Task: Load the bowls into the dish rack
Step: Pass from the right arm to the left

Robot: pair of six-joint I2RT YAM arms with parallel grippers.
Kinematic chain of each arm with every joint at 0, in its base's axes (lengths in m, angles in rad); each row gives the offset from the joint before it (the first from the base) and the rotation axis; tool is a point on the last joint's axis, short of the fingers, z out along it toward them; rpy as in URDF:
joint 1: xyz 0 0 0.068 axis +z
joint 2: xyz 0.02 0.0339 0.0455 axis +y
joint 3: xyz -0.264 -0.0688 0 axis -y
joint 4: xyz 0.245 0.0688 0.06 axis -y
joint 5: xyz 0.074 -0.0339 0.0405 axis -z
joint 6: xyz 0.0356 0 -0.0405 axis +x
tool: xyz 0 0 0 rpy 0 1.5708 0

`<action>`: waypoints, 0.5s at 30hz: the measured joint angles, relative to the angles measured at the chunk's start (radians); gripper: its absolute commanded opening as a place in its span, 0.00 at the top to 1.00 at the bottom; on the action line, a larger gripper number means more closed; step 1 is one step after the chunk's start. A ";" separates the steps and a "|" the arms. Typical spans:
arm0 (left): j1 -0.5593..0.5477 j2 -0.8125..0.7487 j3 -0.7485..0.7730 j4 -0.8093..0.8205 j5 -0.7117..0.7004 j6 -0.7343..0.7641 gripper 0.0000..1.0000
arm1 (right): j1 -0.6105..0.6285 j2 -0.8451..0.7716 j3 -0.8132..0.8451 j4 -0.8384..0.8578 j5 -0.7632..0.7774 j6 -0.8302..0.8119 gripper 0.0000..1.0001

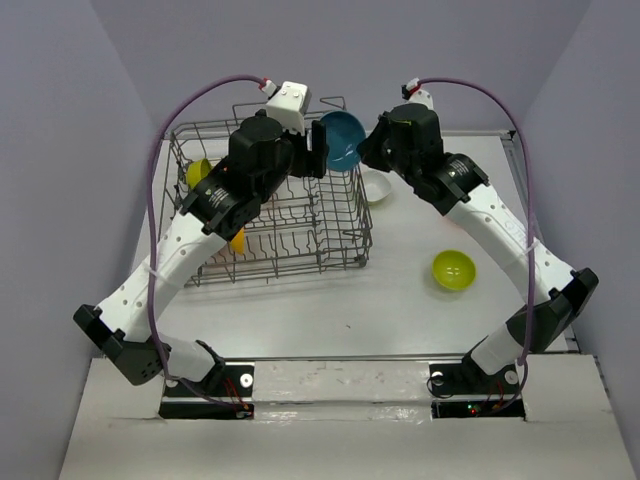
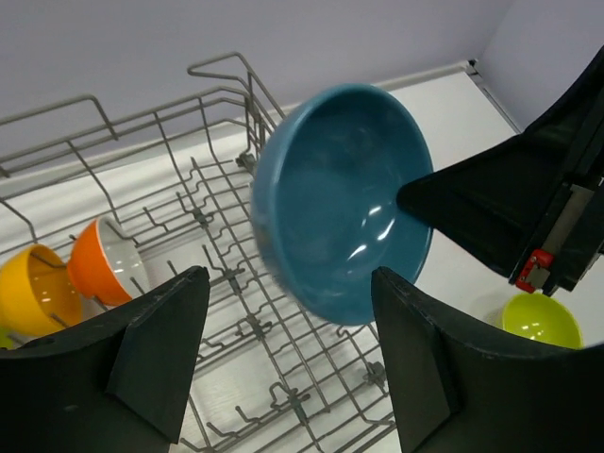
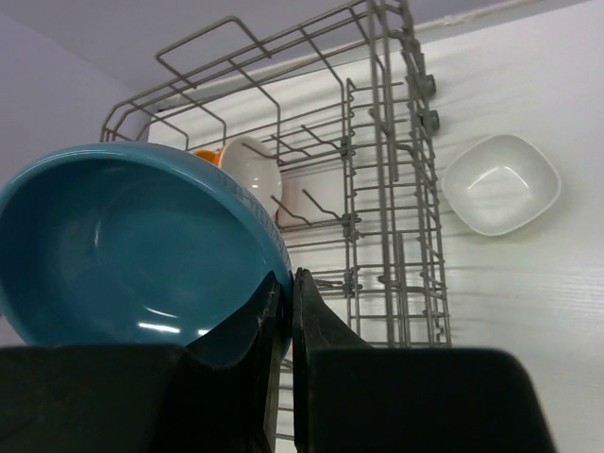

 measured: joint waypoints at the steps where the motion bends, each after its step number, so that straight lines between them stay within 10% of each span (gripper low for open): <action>1: 0.003 0.011 0.000 -0.005 0.015 -0.009 0.22 | 0.012 0.002 0.007 0.001 0.001 -0.002 0.99; 15: 0.051 0.024 -0.047 0.000 0.073 -0.058 0.37 | 0.084 0.046 0.030 0.011 0.026 -0.029 0.99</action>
